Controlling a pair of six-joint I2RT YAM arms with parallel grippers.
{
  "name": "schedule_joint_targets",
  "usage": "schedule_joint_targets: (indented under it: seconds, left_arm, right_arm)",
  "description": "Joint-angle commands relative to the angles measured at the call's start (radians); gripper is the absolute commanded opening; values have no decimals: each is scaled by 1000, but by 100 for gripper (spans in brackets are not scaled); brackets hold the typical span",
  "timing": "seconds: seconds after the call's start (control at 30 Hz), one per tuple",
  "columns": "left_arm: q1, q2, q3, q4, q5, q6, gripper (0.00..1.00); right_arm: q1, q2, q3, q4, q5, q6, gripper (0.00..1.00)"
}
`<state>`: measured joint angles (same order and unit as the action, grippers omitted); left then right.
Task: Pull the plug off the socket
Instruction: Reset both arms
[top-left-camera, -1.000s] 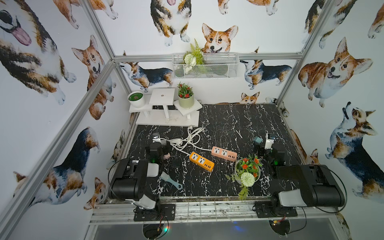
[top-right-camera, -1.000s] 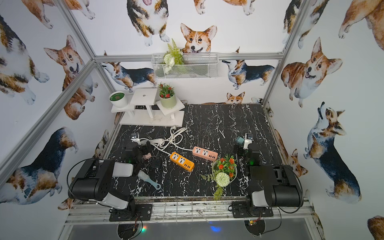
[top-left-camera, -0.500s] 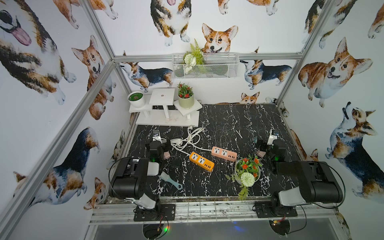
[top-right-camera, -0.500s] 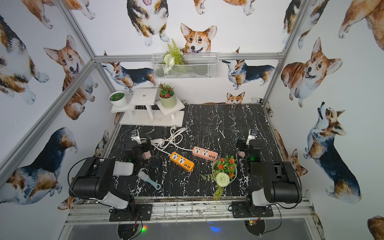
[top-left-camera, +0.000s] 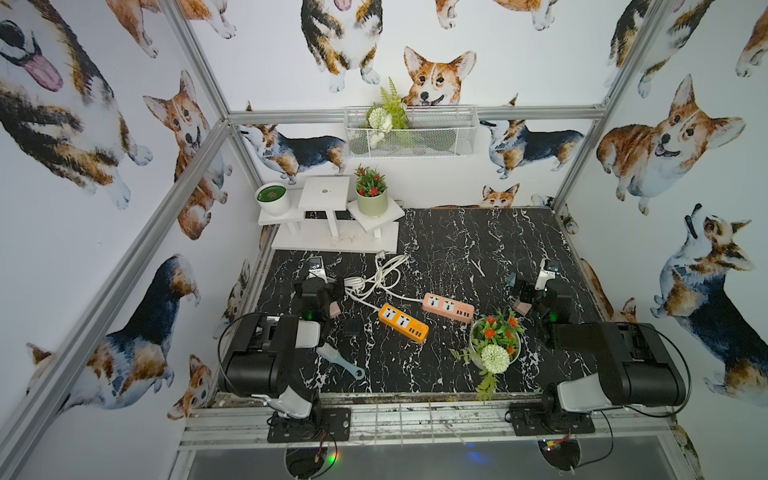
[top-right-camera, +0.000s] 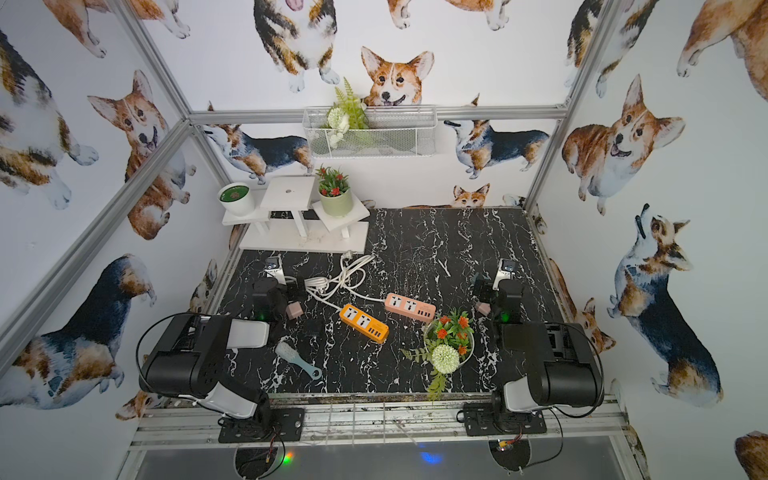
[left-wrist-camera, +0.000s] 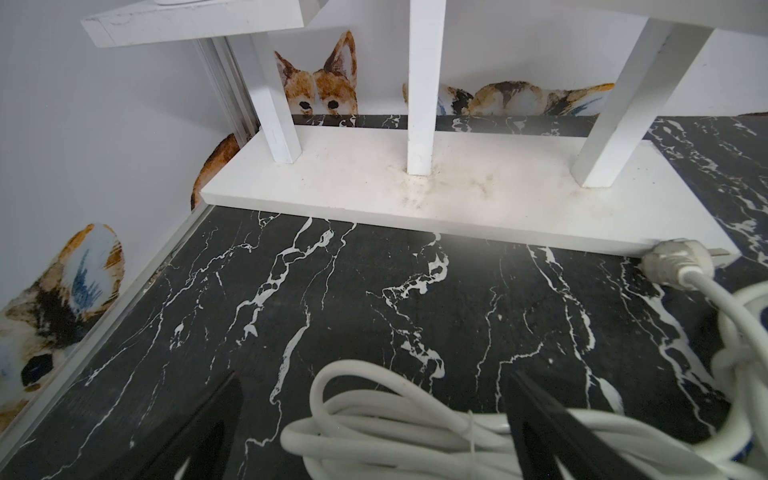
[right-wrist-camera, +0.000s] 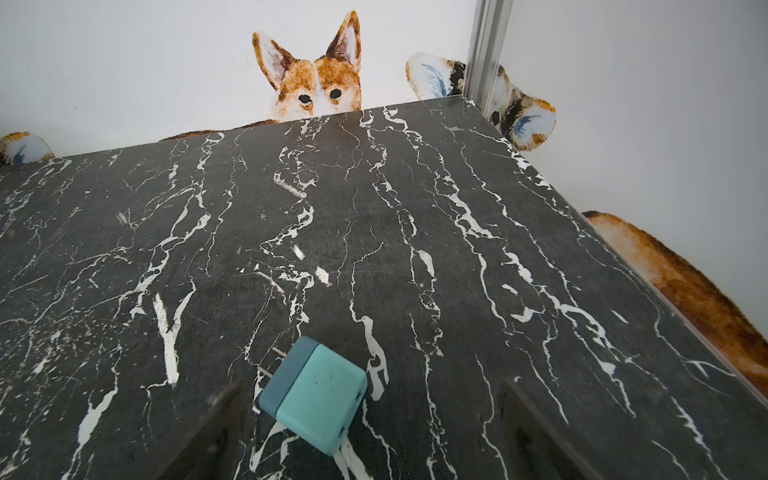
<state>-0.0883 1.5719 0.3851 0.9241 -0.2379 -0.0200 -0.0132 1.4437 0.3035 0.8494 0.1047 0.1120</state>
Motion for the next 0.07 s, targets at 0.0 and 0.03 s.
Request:
schedule_joint_targets:
  seconds: [0.0,0.03]
  left_arm:
    - [-2,-3,-9,15,-8,15,100]
    - [-2,-3,-9,15,-8,14,100]
  right_arm:
    - [0,-2,2,8,7,12,100]
    - [0,-2,2,8,7,12,100]
